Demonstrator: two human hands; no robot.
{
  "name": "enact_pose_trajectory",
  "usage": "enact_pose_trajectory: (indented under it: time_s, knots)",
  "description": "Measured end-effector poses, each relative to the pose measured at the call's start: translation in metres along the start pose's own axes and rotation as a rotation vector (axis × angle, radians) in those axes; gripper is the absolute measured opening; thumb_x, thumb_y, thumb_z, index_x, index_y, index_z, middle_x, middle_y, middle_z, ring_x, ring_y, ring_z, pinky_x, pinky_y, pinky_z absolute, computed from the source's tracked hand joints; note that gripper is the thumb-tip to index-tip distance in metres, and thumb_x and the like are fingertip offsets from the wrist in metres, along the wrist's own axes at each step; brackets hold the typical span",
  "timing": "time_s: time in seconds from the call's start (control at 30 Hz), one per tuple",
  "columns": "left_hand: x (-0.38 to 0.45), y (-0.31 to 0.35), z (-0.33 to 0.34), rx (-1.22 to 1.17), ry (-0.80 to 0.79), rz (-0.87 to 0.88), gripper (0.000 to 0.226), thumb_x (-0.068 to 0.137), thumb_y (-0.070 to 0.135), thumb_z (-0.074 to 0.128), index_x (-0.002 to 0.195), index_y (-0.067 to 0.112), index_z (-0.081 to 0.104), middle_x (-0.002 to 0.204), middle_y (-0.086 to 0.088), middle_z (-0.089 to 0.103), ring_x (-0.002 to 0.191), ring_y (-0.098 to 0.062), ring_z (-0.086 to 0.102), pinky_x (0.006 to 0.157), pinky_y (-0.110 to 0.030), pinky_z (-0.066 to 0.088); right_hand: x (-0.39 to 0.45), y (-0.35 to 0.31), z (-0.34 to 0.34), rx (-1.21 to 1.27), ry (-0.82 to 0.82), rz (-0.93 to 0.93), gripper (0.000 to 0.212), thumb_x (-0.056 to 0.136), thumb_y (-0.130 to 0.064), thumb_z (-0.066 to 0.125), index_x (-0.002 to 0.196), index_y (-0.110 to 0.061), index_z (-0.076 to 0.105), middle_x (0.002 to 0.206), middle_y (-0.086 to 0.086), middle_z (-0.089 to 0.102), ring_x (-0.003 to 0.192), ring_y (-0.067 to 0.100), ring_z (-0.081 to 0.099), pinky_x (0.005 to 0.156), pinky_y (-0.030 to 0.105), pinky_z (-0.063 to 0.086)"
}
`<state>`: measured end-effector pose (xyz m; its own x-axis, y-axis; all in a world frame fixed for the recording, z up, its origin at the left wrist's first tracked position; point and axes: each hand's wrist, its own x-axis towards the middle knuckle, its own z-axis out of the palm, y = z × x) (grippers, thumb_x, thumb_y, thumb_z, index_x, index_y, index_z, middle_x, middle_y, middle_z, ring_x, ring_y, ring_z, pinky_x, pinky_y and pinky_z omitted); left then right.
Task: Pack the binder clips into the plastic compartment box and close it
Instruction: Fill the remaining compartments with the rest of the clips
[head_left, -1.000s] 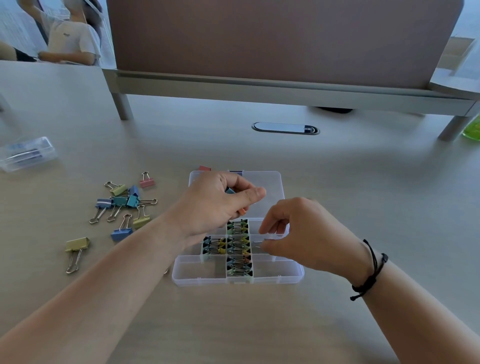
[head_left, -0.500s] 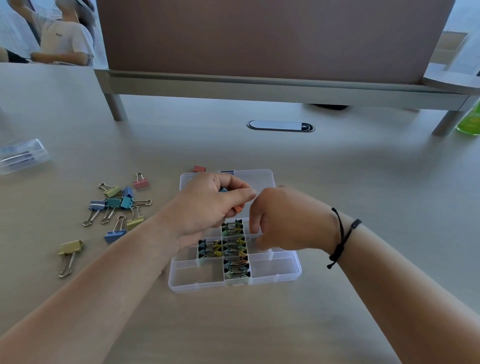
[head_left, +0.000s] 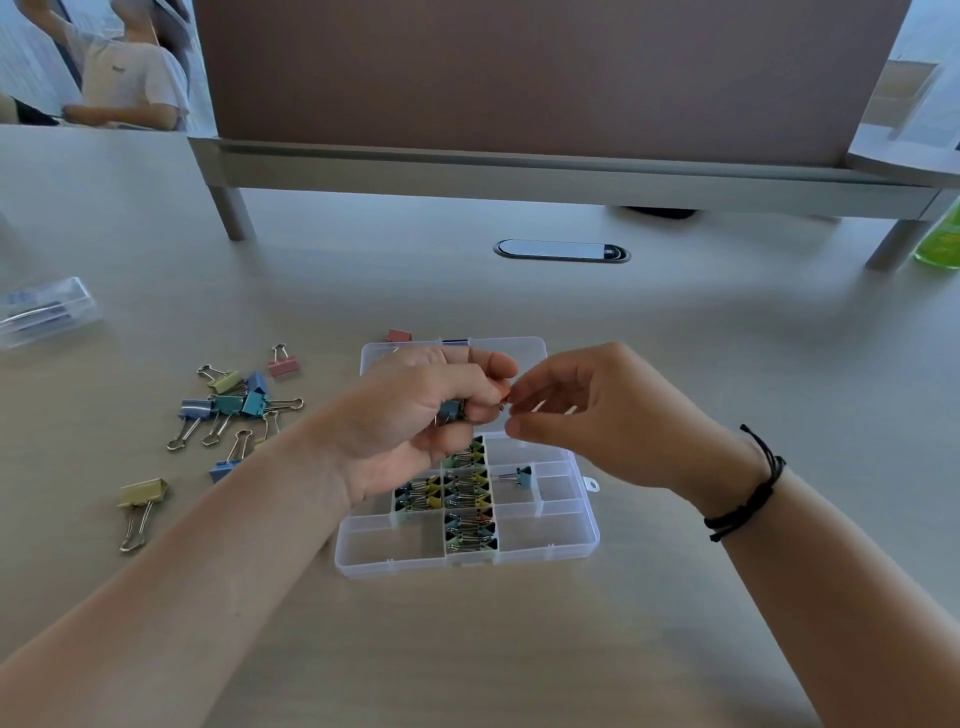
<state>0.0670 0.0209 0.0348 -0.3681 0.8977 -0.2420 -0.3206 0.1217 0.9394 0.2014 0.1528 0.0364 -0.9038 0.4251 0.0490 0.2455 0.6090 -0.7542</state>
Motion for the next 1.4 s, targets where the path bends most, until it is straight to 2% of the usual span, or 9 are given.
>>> enact_pose_trajectory:
  time_s: [0.17,0.33,0.5,0.57,0.63,0.7,0.9,1.17,1.4]
  knots:
    - [-0.003,0.0,0.001,-0.099,-0.112,0.064,0.012,0.082,-0.002,0.069,0.09,0.006,0.068,0.07,-0.007,0.046,0.057,-0.008,0.039,0.037,-0.014,0.025,-0.007,-0.003,0.011,0.21,0.048,0.018,0.004,0.082,-0.018,0.077,0.086,-0.017,0.077,0.066,-0.007,0.073,0.053,-0.001,0.063,0.051,0.006,0.043]
    - [-0.005,0.0,0.004,0.038,-0.008,0.12,0.014,0.075,0.009,0.07,0.089,0.008,0.07,0.063,-0.002,0.054,0.053,-0.009,0.035,0.04,-0.016,0.027,-0.011,-0.007,0.012,0.266,0.143,0.001,0.011,0.083,-0.019,0.075,0.078,-0.009,0.076,0.06,-0.001,0.07,0.041,0.0,0.054,0.044,0.007,0.037]
    - [-0.004,0.001,-0.002,0.288,0.083,0.158,0.009,0.083,0.001,0.072,0.086,0.009,0.069,0.07,-0.009,0.052,0.048,-0.009,0.034,0.04,-0.017,0.024,-0.01,-0.003,0.007,0.17,0.129,-0.018,0.008,0.08,-0.021,0.078,0.074,-0.016,0.076,0.066,0.002,0.073,0.058,0.02,0.067,0.058,0.03,0.056]
    - [-0.006,0.002,-0.005,0.521,0.067,0.211,0.009,0.082,0.007,0.077,0.086,0.013,0.073,0.075,-0.008,0.061,0.048,-0.007,0.045,0.042,-0.016,0.035,-0.01,-0.001,0.004,0.131,0.083,-0.003,0.006,0.077,-0.022,0.08,0.073,-0.019,0.076,0.066,0.0,0.073,0.058,0.022,0.066,0.061,0.035,0.057]
    - [-0.007,0.003,-0.007,0.767,0.043,0.258,0.009,0.08,0.017,0.081,0.086,0.023,0.077,0.075,0.0,0.07,0.059,-0.004,0.059,0.055,-0.019,0.049,-0.011,0.0,0.0,0.087,0.0,0.017,0.006,0.076,-0.022,0.081,0.073,-0.021,0.076,0.064,-0.003,0.072,0.054,0.013,0.061,0.057,0.029,0.053]
    - [-0.007,0.001,-0.009,0.86,0.004,0.263,0.008,0.079,0.019,0.082,0.084,0.024,0.078,0.076,0.004,0.073,0.066,-0.003,0.063,0.064,-0.02,0.052,-0.013,0.0,-0.002,0.029,-0.078,0.03,0.007,0.077,-0.022,0.08,0.073,-0.02,0.075,0.061,-0.006,0.07,0.05,0.005,0.055,0.053,0.02,0.046]
    - [-0.007,-0.005,-0.008,1.006,-0.076,0.236,0.003,0.08,0.024,0.08,0.078,0.023,0.078,0.071,0.004,0.073,0.059,-0.011,0.06,0.059,-0.028,0.05,-0.015,0.0,0.001,-0.166,-0.196,0.017,0.006,0.079,-0.026,0.08,0.075,-0.024,0.075,0.065,-0.011,0.07,0.053,-0.003,0.059,0.053,0.011,0.045]
    - [-0.002,-0.013,-0.009,1.115,-0.046,0.185,0.003,0.075,0.027,0.077,0.073,0.027,0.075,0.067,0.004,0.069,0.054,-0.003,0.056,0.06,-0.033,0.053,-0.014,0.0,0.012,-0.24,-0.125,0.015,0.019,0.075,-0.036,0.082,0.064,-0.024,0.072,0.05,-0.014,0.059,0.048,-0.002,0.053,0.048,0.01,0.038]
    - [0.001,-0.015,-0.008,1.155,-0.04,0.183,0.003,0.076,0.025,0.079,0.077,0.025,0.076,0.066,0.01,0.071,0.054,0.001,0.058,0.057,-0.019,0.049,-0.009,-0.002,0.021,-0.289,-0.094,0.052,0.025,0.071,-0.034,0.083,0.065,-0.014,0.07,0.056,-0.002,0.065,0.044,0.008,0.052,0.043,0.015,0.041]
